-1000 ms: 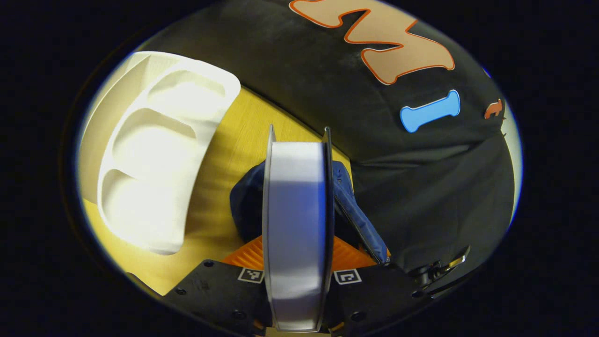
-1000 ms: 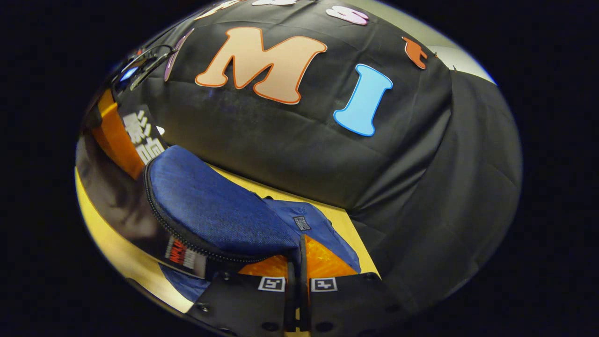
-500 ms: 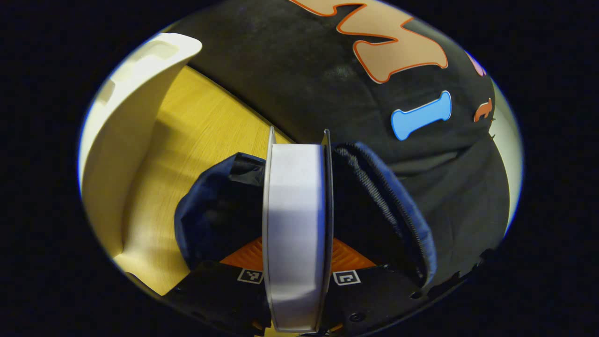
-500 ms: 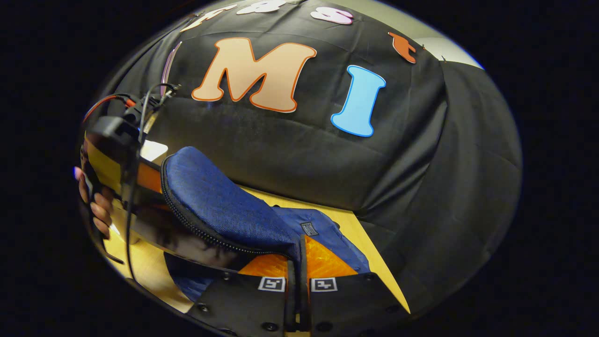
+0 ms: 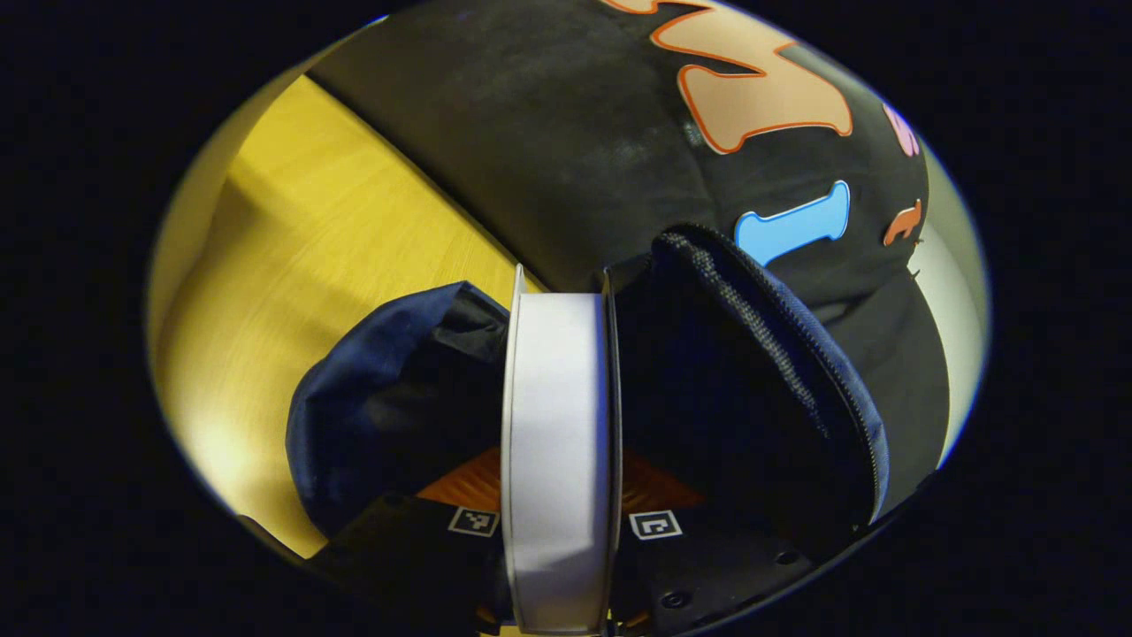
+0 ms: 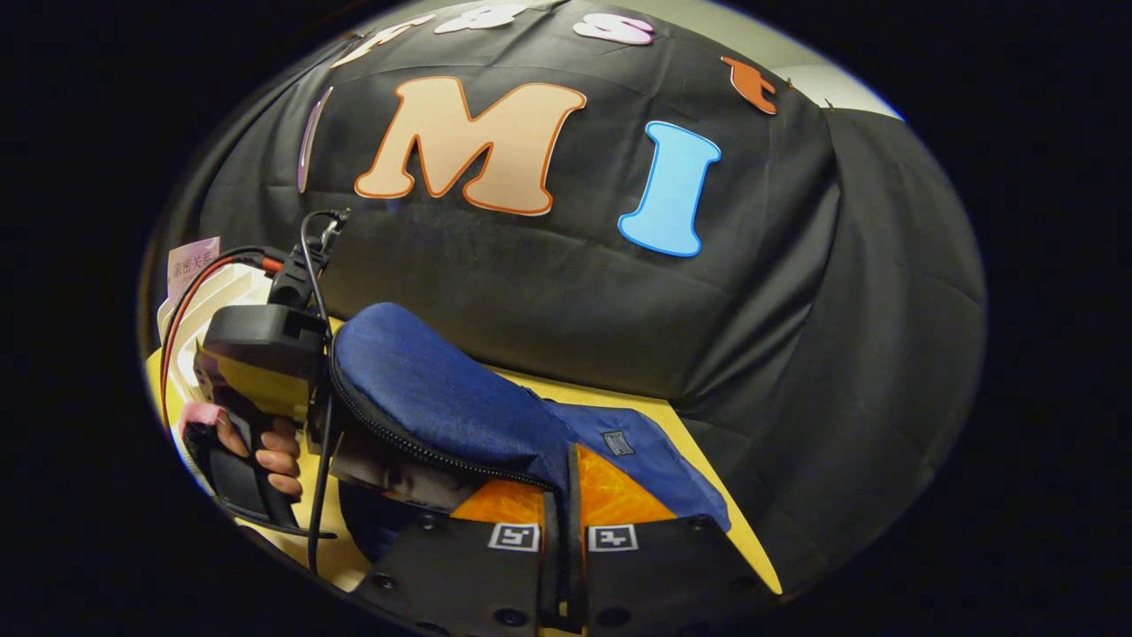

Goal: Open the schoolbag, grab two books from the bookshelf and put them into the schoolbag.

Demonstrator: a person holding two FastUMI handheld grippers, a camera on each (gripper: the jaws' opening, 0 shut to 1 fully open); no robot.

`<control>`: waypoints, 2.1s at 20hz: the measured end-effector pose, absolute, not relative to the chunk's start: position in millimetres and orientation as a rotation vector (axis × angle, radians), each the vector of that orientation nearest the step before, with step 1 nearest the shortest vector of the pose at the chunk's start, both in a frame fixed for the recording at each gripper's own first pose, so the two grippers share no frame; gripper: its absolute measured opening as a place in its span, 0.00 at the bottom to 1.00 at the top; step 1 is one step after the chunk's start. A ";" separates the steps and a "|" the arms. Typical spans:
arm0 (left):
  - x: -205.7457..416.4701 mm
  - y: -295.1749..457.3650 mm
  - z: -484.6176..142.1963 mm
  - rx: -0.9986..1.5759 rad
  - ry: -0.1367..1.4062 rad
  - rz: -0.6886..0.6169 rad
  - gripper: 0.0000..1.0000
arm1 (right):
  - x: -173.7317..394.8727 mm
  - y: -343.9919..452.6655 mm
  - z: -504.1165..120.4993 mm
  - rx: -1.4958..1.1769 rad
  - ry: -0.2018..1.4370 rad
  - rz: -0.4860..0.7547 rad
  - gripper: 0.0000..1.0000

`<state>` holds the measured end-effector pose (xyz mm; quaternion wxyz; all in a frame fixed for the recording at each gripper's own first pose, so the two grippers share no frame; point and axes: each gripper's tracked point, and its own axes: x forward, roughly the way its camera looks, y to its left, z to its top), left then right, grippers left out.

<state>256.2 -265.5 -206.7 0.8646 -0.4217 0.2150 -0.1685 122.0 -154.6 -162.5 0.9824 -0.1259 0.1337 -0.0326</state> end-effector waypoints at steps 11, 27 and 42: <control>265.7 -267.6 -237.8 -1.064 0.451 -0.404 0.40 | 119.1 -161.7 -176.3 -0.105 0.258 -0.057 0.06; 205.4 -266.7 -246.7 -0.711 0.590 -0.355 0.89 | 116.0 -167.6 -192.1 -0.133 0.282 -0.076 0.04; 79.8 -157.9 -82.6 -0.305 0.459 -0.304 0.95 | 100.4 -174.8 -191.2 -0.137 0.318 -0.111 0.04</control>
